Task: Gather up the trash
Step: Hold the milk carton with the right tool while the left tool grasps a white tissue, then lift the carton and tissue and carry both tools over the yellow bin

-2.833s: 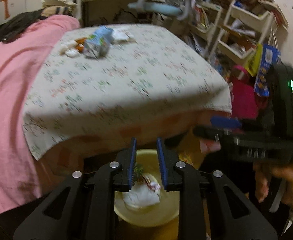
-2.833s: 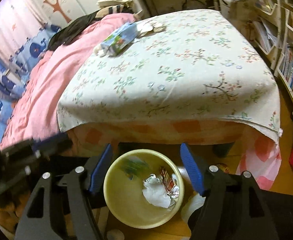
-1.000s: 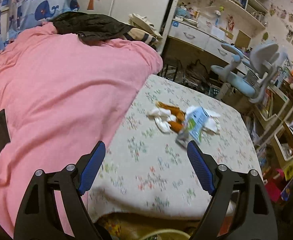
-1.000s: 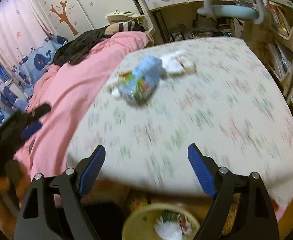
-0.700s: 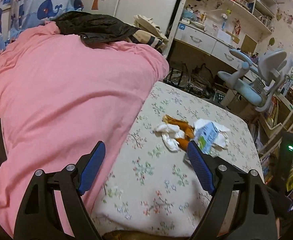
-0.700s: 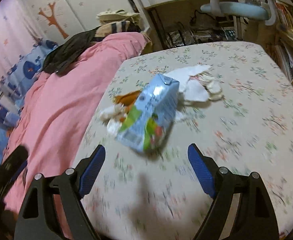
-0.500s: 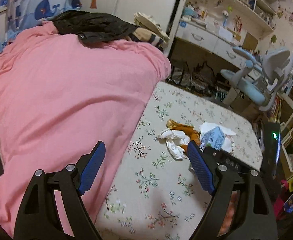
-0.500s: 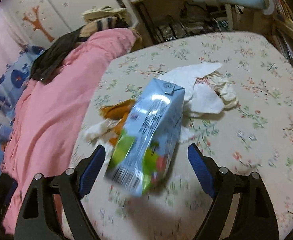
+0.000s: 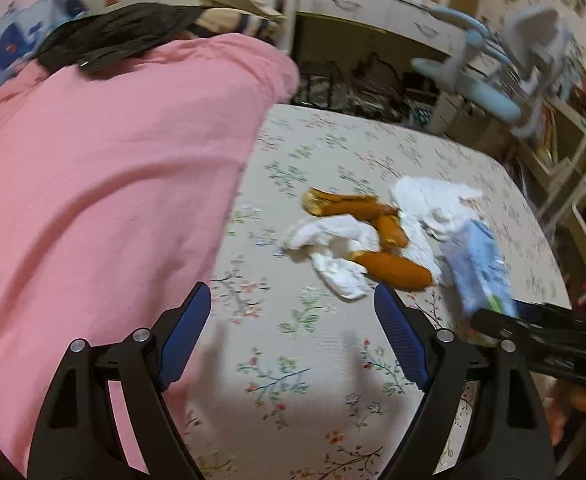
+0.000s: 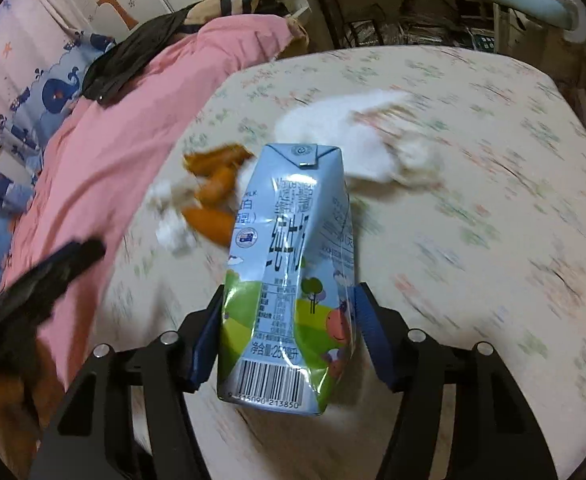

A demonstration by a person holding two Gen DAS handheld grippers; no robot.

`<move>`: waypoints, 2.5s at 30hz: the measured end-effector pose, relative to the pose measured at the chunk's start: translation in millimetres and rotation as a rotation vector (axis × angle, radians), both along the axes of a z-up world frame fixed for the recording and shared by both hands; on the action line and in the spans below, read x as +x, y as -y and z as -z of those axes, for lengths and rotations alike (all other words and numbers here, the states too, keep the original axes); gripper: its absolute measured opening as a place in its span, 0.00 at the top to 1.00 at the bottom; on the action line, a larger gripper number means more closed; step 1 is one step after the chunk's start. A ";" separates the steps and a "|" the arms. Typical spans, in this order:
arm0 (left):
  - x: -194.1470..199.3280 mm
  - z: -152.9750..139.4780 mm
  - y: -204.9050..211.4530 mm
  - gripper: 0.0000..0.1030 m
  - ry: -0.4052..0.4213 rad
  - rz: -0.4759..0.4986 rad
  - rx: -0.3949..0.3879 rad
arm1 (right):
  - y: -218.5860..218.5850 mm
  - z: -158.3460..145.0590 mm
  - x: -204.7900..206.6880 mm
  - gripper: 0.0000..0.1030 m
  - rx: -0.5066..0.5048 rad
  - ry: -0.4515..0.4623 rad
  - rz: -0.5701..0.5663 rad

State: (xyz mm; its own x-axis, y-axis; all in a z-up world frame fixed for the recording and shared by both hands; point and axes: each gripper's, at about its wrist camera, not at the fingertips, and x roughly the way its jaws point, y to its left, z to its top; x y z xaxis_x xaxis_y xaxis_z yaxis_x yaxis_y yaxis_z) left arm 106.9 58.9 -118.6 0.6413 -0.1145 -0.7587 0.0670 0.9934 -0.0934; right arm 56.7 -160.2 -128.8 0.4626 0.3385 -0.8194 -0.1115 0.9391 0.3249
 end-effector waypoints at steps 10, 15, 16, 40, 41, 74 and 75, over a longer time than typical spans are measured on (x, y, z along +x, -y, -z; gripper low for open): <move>8.8 9.4 31.6 0.22 -0.045 0.143 -0.207 | 31.5 2.9 -35.1 0.40 -0.040 -0.035 -0.035; 17.8 16.1 26.9 0.22 -0.038 0.043 -0.143 | 31.3 5.3 -29.8 0.40 -0.011 -0.042 -0.053; 20.0 16.2 22.1 0.22 -0.031 0.014 -0.139 | 32.0 6.4 -29.5 0.40 -0.003 -0.045 -0.057; 85.8 39.1 -0.5 0.33 -0.069 -0.046 -0.088 | 34.6 6.0 -30.7 0.38 0.012 -0.048 -0.111; 86.1 38.4 -1.6 0.36 -0.062 -0.049 -0.089 | 33.5 6.0 -30.0 0.38 0.009 -0.047 -0.114; -1.1 -32.4 -8.5 0.76 0.087 -0.025 -0.203 | 39.1 -10.5 -44.8 0.39 0.119 0.037 -0.065; -3.9 -32.5 -8.1 0.76 0.087 -0.023 -0.202 | 39.6 -10.6 -46.7 0.39 0.121 0.039 -0.065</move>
